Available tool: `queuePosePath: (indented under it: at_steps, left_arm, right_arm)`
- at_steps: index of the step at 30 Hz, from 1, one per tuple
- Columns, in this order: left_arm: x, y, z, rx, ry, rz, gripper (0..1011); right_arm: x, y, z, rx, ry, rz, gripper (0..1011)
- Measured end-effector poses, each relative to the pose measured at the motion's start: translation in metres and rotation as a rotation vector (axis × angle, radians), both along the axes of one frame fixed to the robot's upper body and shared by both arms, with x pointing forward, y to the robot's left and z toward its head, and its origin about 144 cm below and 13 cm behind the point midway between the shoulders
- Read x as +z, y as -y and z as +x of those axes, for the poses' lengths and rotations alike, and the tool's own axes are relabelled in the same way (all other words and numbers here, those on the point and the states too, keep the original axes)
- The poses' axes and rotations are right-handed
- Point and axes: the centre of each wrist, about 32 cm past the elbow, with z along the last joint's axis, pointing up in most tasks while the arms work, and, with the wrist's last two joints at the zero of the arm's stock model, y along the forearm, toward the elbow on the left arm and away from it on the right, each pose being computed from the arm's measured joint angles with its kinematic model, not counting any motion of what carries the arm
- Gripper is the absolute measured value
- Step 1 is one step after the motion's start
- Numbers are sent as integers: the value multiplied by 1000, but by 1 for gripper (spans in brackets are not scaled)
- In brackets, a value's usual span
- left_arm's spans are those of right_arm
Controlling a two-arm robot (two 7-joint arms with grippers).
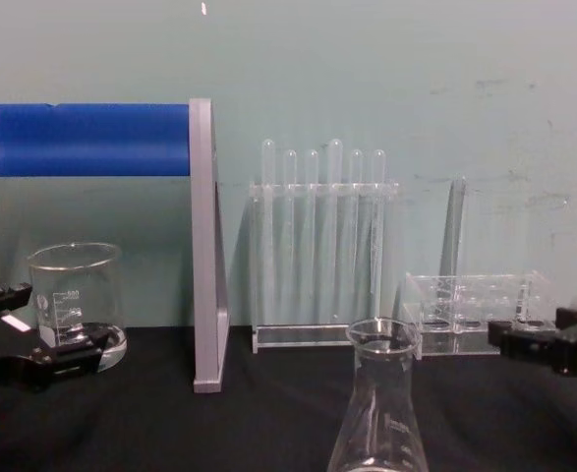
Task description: Grasp the erlenmeyer flask with one hand, shake it three times, then place it back.
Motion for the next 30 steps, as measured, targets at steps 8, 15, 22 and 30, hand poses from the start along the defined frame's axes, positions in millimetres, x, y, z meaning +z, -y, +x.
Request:
queuePosePath:
  at_steps: [8, 15, 22, 30]
  left_arm:
    - [0, 0, 0, 0, 0, 0, 1001]
    - [0, 0, 0, 0, 0, 0, 1001]
    - [0, 0, 0, 0, 0, 0, 1001]
    - [0, 0, 0, 0, 0, 0, 1001]
  right_arm:
    - [-8, -9, 7, -16, -26, -34, 1003]
    - [-8, -10, 9, 18, -35, -35, 1003]
    - [-8, -10, 9, 10, -34, -35, 1003]
    - [-8, -10, 9, 4, -33, -36, 1003]
